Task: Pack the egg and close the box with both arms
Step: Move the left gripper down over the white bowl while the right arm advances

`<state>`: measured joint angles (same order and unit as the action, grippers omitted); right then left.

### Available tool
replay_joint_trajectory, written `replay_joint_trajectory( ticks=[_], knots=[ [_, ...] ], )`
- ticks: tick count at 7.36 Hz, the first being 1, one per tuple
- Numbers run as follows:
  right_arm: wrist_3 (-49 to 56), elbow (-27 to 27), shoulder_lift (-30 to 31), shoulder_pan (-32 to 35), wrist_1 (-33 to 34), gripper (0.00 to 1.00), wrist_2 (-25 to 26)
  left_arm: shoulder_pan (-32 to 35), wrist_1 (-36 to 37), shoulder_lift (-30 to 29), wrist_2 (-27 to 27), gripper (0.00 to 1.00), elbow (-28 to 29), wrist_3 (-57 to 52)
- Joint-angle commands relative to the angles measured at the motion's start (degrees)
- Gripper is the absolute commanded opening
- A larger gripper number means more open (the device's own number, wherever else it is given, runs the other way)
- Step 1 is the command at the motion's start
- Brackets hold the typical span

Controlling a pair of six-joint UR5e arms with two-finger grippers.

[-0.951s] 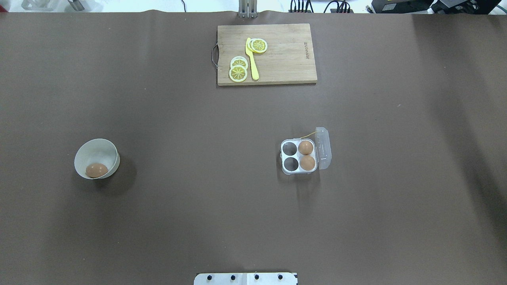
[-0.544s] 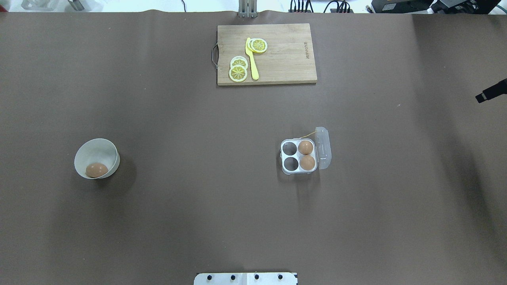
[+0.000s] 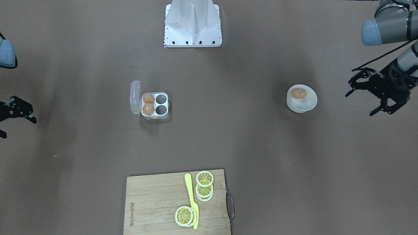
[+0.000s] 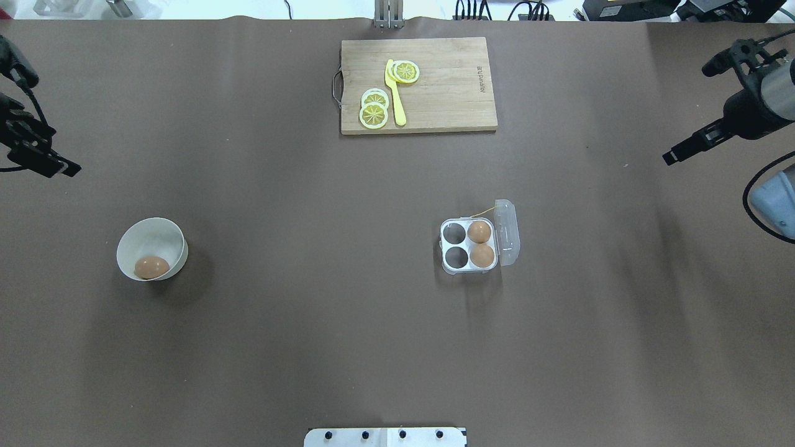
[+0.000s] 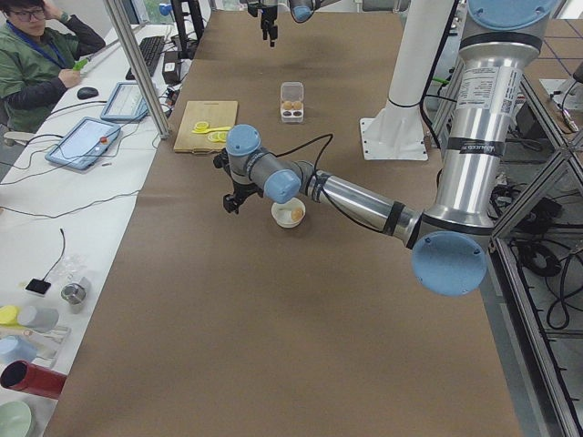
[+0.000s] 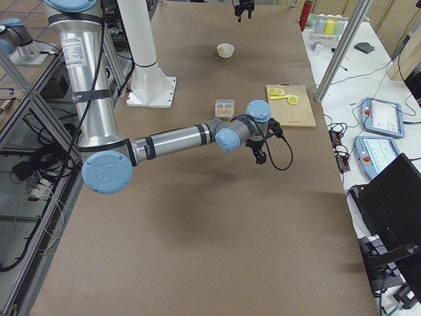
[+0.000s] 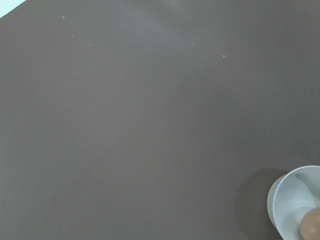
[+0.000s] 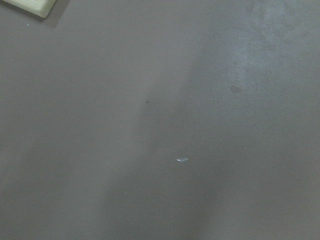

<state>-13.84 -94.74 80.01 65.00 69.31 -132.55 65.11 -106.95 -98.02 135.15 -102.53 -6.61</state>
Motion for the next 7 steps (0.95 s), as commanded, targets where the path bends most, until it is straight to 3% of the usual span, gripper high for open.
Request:
replay_joint_trajectory(
  ticks=[1,2,3,7],
  knots=[
    [-3.12,-1.75,-1.61,-3.03,0.04,1.0,1.5,-5.94,-0.1,-2.17,-0.15,0.98,-0.13,-0.16],
    [-4.87,-2.02,-1.61,-3.82,-0.05,1.0,2.47,-8.23,-0.1,-2.96,-0.32,0.96,0.48,-0.16],
    [-4.97,-2.11,-1.7,-4.09,-0.05,1.0,3.35,-10.25,-0.27,-2.88,-3.02,0.87,0.31,-0.33],
    [-4.97,-2.02,-1.61,-4.62,-0.05,1.0,4.67,-14.13,-4.75,2.29,-4.1,0.86,0.84,-0.51]
  ],
)
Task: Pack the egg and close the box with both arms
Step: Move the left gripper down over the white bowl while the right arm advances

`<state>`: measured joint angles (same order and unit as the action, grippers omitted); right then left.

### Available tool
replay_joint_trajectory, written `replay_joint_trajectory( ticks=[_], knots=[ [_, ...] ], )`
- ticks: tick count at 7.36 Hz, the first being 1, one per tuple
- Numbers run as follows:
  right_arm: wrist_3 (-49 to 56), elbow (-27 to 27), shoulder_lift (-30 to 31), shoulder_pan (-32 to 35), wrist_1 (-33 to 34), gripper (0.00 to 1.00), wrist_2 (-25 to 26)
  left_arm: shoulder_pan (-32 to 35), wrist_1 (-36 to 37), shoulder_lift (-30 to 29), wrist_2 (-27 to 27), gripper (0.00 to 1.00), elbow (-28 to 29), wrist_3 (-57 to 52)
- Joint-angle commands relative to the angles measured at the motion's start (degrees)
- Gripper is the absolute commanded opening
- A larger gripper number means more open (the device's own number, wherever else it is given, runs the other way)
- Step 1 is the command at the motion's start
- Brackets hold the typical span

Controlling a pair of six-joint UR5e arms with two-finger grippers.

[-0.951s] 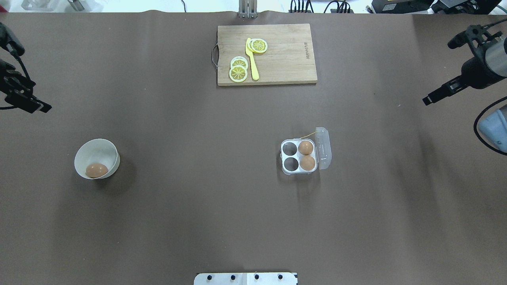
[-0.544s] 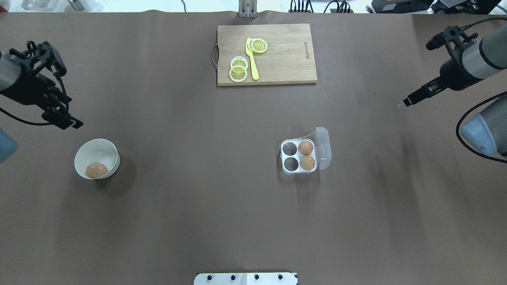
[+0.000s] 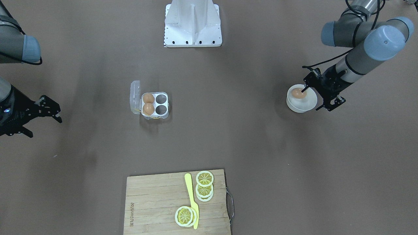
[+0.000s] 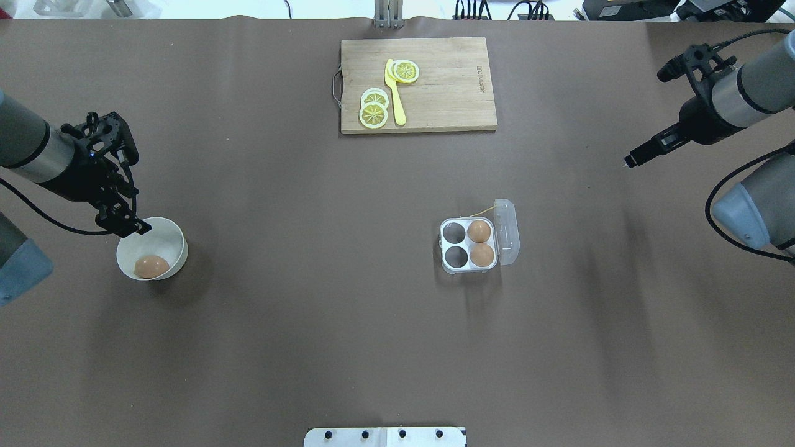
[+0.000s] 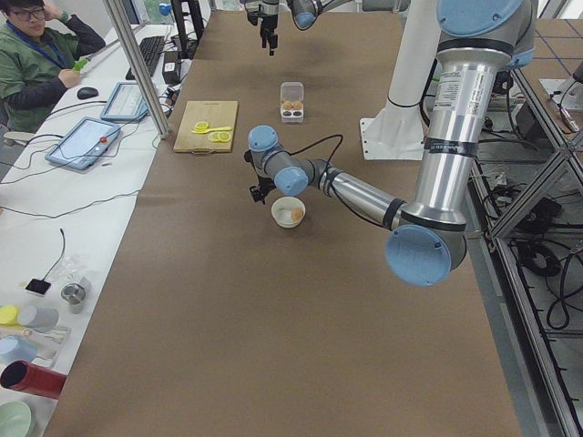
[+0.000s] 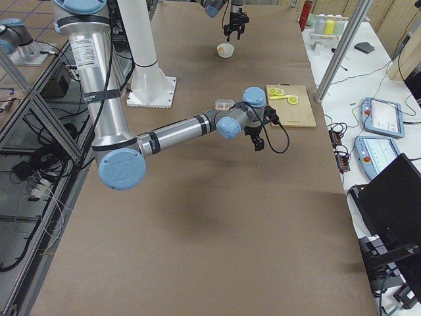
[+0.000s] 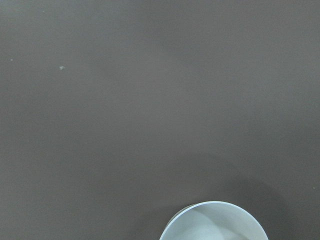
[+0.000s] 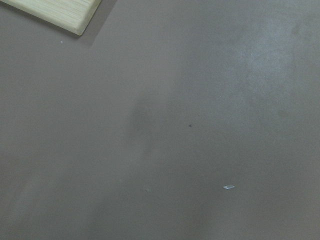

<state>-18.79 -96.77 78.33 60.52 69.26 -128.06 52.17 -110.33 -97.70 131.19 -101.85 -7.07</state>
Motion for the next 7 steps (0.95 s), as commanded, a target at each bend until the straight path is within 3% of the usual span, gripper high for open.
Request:
replay_joint_trajectory(
  ticks=[1,7],
  knots=[
    [-0.01,0.0,0.07,-0.22,0.0,1.0,0.36,-2.06,-1.37,2.16,-0.15,0.86,0.5,0.12],
    [-0.01,0.0,0.07,-0.57,-0.09,1.0,0.53,-5.85,-1.46,2.17,-0.15,0.78,2.88,0.3]
  ],
)
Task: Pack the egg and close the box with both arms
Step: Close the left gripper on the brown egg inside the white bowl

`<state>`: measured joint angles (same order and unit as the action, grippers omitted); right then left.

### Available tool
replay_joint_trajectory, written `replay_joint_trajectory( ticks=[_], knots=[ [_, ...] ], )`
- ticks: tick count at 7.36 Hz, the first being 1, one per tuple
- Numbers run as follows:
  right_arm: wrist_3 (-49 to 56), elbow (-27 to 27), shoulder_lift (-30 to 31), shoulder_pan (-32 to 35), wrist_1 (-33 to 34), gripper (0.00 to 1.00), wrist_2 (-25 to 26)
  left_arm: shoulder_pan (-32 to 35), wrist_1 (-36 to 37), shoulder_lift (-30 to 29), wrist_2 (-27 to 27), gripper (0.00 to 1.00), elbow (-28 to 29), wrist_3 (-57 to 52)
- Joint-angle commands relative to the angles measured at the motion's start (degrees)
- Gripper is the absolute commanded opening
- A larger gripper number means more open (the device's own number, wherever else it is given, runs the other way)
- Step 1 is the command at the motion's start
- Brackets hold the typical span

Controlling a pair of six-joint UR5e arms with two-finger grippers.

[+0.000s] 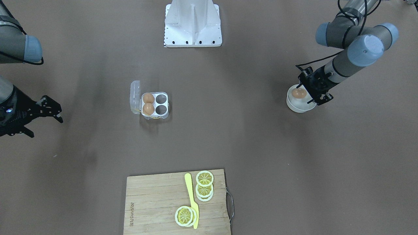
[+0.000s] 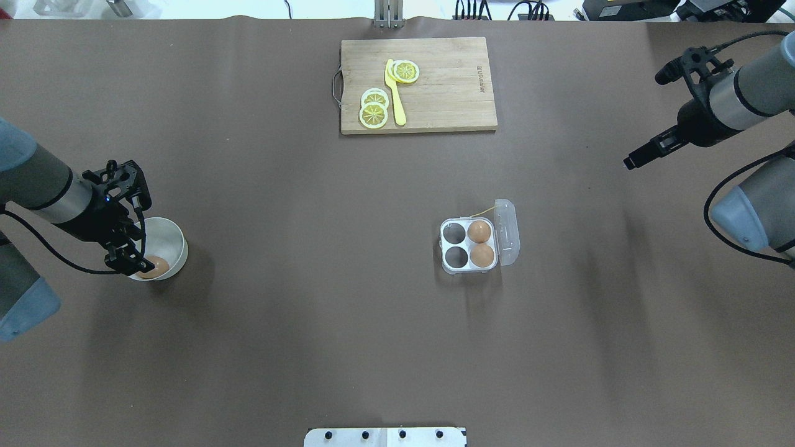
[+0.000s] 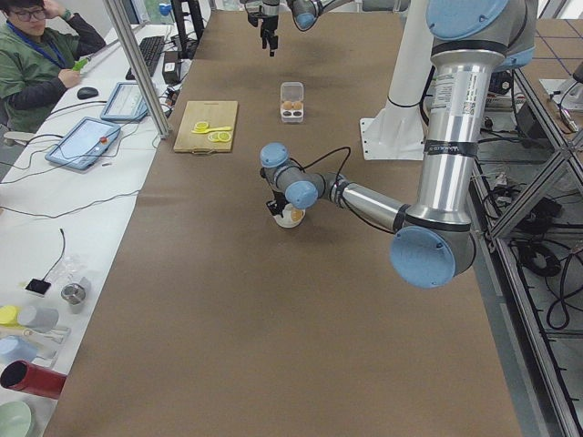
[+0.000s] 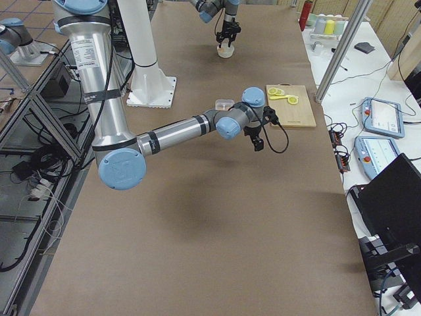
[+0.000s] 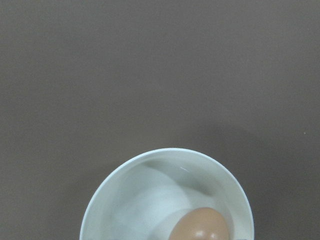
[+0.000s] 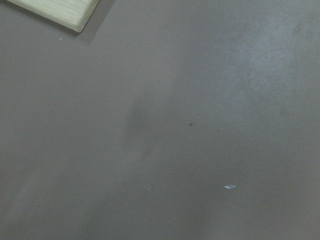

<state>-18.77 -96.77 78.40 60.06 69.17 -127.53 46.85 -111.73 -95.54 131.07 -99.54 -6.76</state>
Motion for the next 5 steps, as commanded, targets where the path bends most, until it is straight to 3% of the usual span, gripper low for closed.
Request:
replay_joint_trajectory(
  ticks=[1,5],
  knots=[
    [-0.04,0.08,0.0,-0.12,0.0,1.0,0.09,-0.54,-0.07,-0.08,-0.03,0.78,0.93,0.0],
    [-0.04,0.09,0.0,-0.21,0.0,1.0,0.88,-1.5,-0.07,-0.52,-0.82,0.77,1.54,0.0]
  ],
)
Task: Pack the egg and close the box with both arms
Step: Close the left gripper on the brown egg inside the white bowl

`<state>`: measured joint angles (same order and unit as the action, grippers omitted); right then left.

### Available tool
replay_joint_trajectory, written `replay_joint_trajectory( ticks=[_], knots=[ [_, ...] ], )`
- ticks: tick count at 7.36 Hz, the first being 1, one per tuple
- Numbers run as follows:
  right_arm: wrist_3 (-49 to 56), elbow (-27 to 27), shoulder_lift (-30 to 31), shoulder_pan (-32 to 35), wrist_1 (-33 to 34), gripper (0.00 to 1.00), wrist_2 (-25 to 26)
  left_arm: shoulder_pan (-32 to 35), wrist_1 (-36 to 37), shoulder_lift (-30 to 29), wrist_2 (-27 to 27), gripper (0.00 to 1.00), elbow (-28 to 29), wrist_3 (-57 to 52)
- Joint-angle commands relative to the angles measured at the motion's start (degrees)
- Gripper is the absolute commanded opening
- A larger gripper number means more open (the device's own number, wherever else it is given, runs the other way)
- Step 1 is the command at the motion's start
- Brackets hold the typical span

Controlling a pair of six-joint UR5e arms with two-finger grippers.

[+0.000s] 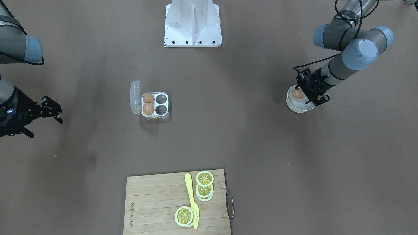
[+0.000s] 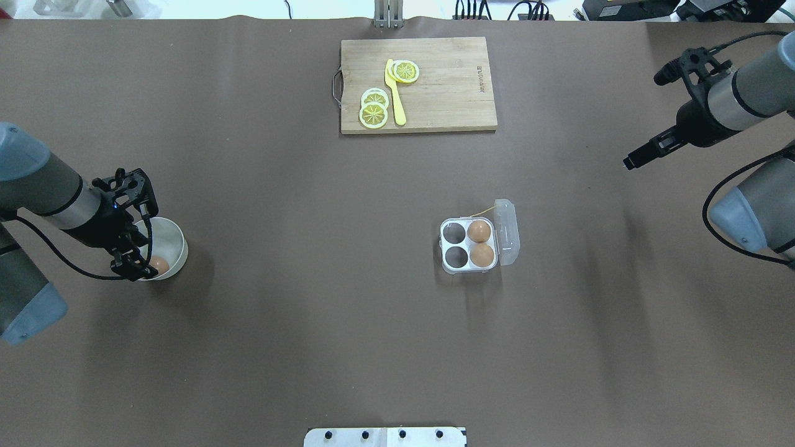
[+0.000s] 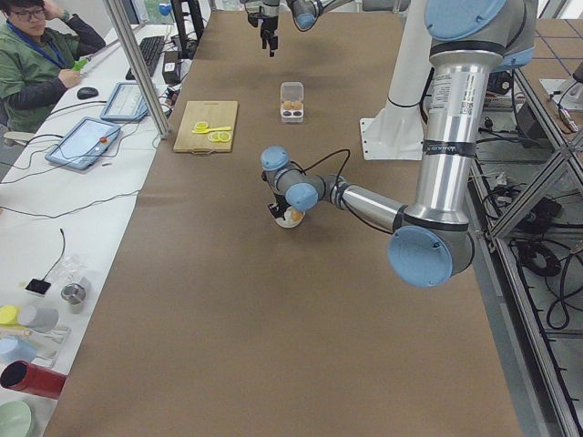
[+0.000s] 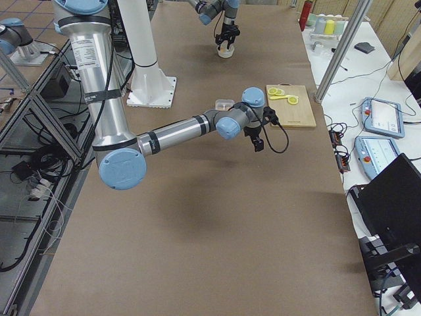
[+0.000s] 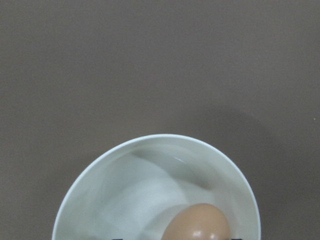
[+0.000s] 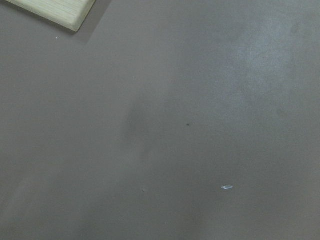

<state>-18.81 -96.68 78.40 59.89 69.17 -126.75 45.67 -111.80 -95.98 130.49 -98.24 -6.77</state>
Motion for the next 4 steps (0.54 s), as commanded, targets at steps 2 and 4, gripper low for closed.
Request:
replay_joint_trajectory(
  ticks=[2,4],
  knots=[
    [0.0,0.0,0.0,-0.03,0.0,1.0,0.1,-0.32,-0.09,-0.09,-0.24,0.77,0.33,0.0],
    [0.0,0.0,-0.09,-0.03,0.0,1.0,0.18,-0.24,-0.09,-0.18,-0.24,0.68,0.33,0.09]
  ],
)
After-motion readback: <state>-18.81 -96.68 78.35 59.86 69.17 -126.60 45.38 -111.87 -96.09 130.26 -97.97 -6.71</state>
